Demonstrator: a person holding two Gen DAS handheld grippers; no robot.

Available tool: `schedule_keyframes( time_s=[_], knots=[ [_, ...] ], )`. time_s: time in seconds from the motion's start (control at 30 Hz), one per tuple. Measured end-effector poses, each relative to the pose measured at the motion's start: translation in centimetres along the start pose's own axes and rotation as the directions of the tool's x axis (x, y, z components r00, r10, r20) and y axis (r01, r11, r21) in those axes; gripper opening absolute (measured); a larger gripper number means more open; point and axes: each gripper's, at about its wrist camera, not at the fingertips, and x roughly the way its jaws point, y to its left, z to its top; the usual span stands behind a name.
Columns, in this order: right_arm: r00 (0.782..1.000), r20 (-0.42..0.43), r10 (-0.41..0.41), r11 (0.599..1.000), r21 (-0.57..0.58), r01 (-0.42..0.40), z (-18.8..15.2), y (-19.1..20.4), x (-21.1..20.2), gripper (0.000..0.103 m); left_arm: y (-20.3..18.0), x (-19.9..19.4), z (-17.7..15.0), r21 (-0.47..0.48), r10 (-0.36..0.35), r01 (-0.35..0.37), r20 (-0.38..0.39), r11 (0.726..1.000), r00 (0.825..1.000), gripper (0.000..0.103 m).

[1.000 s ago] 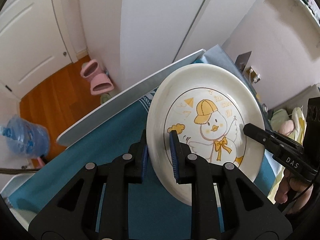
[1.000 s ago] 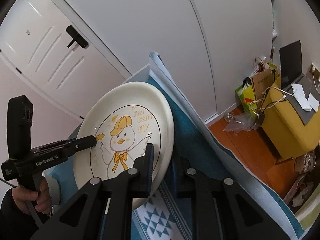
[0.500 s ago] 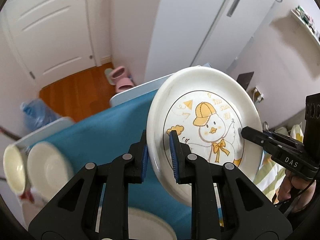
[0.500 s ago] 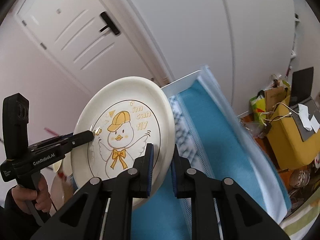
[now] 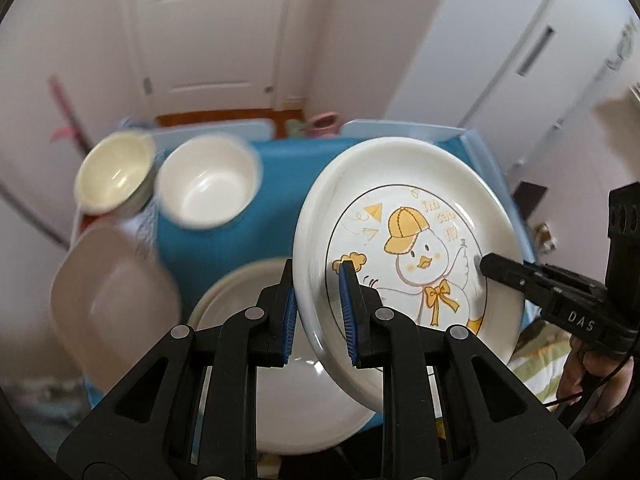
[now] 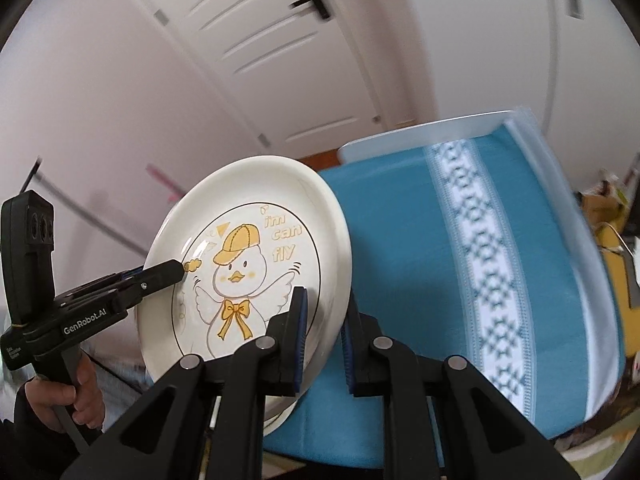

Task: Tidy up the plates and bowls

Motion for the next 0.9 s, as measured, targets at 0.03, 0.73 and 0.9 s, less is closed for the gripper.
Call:
schedule_keyframes(
  time_s=[0.03, 0.73, 0.9],
  knots=[
    [1.000, -0.021, 0.019, 1.000, -0.022, -0.020, -0.5, 0.4, 0.6, 0.015, 0.7, -0.1, -0.9, -0.028, 0.016, -0.016, -0.006, 0.999, 1.000, 0.017],
    [0.985, -0.175, 0.002, 0.947, -0.317, -0.058, -2.7, 3.3, 8.6, 0.014, 5.5, 4.9, -11.2, -0.328, 0.090, -0.098, -0.039, 0.939, 0.995, 0.017],
    [0.985, -0.169, -0.013, 0.930, -0.363, -0.050, -2.5, 3.7, 9.2, 0.014, 5.4, 5.7, -11.0, -0.309, 0.135, -0.143, -0.048, 0.940, 0.990, 0.017]
  ],
)
